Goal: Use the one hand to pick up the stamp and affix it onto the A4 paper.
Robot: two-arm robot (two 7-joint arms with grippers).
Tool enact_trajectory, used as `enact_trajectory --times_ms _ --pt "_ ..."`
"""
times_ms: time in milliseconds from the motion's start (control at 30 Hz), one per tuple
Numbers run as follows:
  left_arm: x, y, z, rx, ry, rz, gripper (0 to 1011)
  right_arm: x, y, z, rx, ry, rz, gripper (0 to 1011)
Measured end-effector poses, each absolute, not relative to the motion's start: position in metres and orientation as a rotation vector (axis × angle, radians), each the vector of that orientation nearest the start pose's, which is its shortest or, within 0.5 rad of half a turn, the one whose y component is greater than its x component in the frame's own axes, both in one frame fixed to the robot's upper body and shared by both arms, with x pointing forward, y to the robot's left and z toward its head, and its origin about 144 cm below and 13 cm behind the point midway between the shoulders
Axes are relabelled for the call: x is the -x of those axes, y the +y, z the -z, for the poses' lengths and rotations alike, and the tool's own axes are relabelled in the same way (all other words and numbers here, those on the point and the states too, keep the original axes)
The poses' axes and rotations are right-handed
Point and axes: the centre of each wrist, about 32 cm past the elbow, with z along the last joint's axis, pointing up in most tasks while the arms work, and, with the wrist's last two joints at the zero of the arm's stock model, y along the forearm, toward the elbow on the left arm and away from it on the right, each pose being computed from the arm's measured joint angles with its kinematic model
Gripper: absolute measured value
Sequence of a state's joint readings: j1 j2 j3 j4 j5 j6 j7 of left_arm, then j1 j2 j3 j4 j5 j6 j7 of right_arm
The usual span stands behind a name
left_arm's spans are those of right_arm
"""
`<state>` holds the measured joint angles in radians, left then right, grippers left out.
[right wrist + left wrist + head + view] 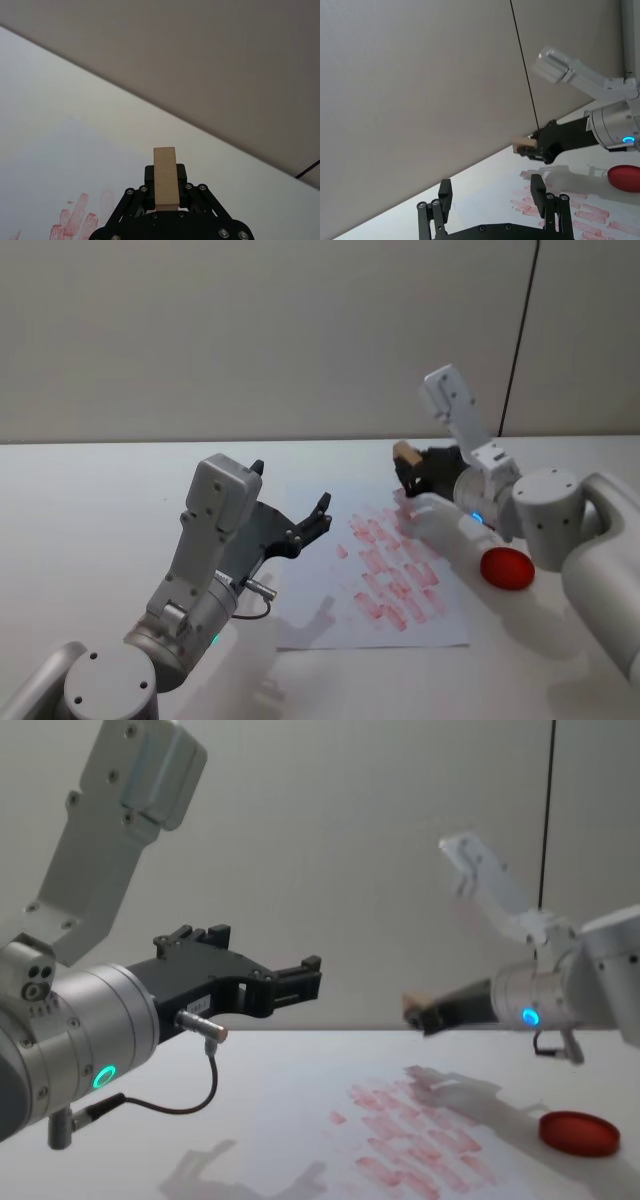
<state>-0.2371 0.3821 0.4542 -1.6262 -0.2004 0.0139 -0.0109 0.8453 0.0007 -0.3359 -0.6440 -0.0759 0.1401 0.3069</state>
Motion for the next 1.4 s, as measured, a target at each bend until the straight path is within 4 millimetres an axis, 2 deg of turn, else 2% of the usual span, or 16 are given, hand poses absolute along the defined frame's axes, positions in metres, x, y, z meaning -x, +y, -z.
enact_trajectory --times_ms 367,667,967,1400 --pt "-0.492 0.198 -1.204 -0.061 -0.268 -1.124 993 -0.644 -0.174 -1.24 0.28 -0.133 1.136 219" --pt "-0.492 0.198 -1.204 -0.061 -0.268 -1.124 993 -0.62 -0.19 -1.249 0.239 -0.109 1.217 219" --pt "-0.492 0.198 -1.204 -0.061 -0.268 -1.124 993 -0.596 -0.206 -1.245 0.268 -0.03 1.273 219" --pt "-0.492 0.198 -1.204 -0.061 -0.268 -1.124 993 -0.555 -0.22 -1.223 0.374 0.127 1.283 219"
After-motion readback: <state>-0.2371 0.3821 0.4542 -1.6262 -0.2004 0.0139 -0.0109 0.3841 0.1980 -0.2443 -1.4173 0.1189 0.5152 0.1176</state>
